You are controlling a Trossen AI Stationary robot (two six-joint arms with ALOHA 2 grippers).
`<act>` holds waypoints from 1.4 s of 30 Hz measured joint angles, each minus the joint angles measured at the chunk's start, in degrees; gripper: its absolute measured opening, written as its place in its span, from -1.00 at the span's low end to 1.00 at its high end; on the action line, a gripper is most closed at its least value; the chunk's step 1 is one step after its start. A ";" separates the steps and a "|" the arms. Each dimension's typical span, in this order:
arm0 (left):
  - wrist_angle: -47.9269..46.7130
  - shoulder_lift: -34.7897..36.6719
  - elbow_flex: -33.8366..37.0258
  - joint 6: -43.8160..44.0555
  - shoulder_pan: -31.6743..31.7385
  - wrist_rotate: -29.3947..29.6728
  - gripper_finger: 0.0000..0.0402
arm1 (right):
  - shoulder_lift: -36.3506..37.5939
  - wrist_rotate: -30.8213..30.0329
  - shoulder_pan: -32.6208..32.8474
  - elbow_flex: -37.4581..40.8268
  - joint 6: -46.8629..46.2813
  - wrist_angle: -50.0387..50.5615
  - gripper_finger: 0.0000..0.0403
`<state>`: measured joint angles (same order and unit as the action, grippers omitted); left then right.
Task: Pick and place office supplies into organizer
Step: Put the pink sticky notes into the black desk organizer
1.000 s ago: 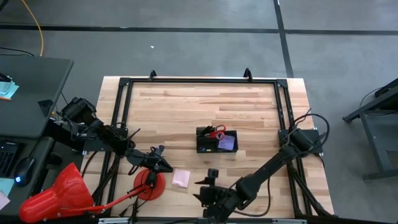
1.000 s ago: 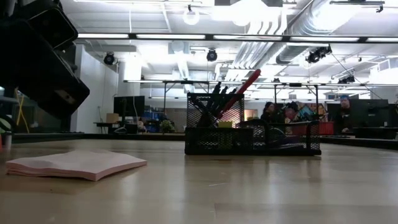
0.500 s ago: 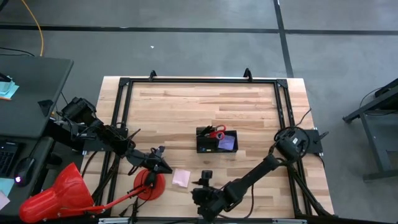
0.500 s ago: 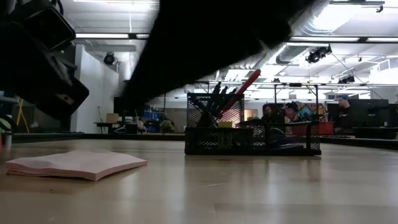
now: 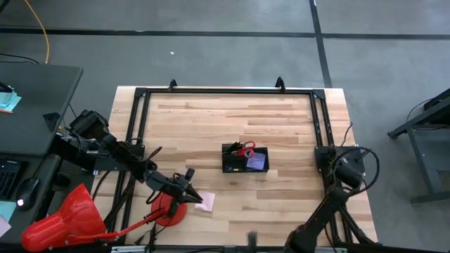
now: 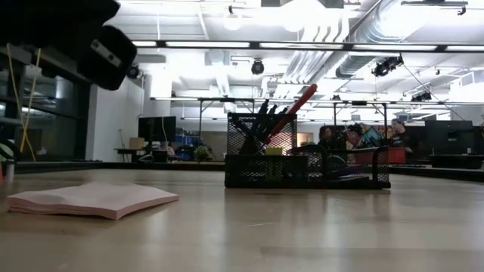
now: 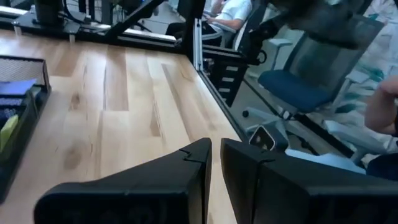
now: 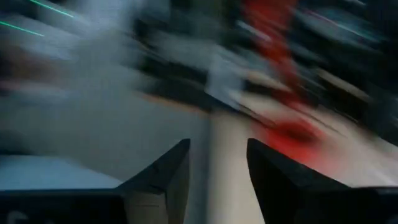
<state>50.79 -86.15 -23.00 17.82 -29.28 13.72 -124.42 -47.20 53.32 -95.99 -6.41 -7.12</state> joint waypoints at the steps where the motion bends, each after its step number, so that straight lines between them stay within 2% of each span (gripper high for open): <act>1: -0.38 0.00 -0.46 -0.12 0.01 0.06 -0.86 | -0.27 7.21 -0.14 1.87 5.35 -8.57 -0.29; 2: -0.69 0.00 -0.80 -0.49 0.05 0.43 -0.86 | -0.57 14.77 -0.89 4.19 9.40 -16.00 -0.31; 3: -0.99 0.00 -1.07 -0.85 0.07 1.04 -0.86 | -0.60 19.55 -1.66 6.94 10.92 -19.64 -0.34; 4: -1.31 0.00 -1.34 -0.92 0.03 1.65 -0.86 | 0.14 20.13 -2.08 10.05 10.18 -20.25 -0.37; 6: -1.38 0.00 -1.76 -0.35 0.02 1.99 -0.86 | 2.18 15.57 -2.59 16.99 6.11 -22.96 -0.41; 7: -1.32 0.00 -1.82 0.14 0.01 1.75 -0.86 | 3.39 14.08 -2.60 20.66 5.75 -27.76 -0.43; 11: -2.55 0.00 -1.80 0.40 0.00 0.10 -0.86 | 9.46 12.02 0.68 35.76 15.90 -50.65 -0.50; 15: -4.72 0.00 -1.80 -0.47 0.07 0.08 -0.86 | 13.78 -3.19 5.21 53.00 21.07 -75.40 -0.54; 17: -7.22 0.00 -1.92 -3.66 0.07 0.22 -0.86 | 15.27 -7.62 5.70 59.04 21.19 -83.06 -0.56; 19: -13.13 0.00 -2.98 -6.95 0.02 0.17 -0.86 | 17.63 -10.18 5.80 62.81 18.14 -82.59 -0.57; 22: -21.59 -0.59 -5.50 -6.82 0.00 -0.25 -0.83 | 20.04 -11.99 5.38 66.14 16.43 -82.67 -0.58; 26: -24.88 -1.98 -8.36 -6.65 -0.73 -0.57 -0.65 | 21.52 -10.15 4.46 66.83 21.79 -82.81 -0.57; 29: -28.44 -4.13 -10.38 -10.13 -1.53 -0.34 -0.45 | 21.83 -10.60 4.44 66.22 26.97 -82.97 -0.57; 33: -31.92 -9.13 -14.00 -7.05 -1.53 -0.24 -0.18 | 21.83 -15.92 4.29 65.18 35.61 -82.94 -0.58; 37: -37.57 -14.75 -17.86 -4.98 -1.49 -0.22 0.00 | 21.83 -21.91 4.07 65.21 37.34 -82.66 -0.58; 42: -41.11 -20.10 -23.38 -4.10 -1.49 0.63 0.12 | 21.83 -23.31 3.68 65.41 37.37 -82.51 -0.57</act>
<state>9.68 -106.25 -46.38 13.72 -30.76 14.35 -102.59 -70.50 56.99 -30.59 30.96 -89.62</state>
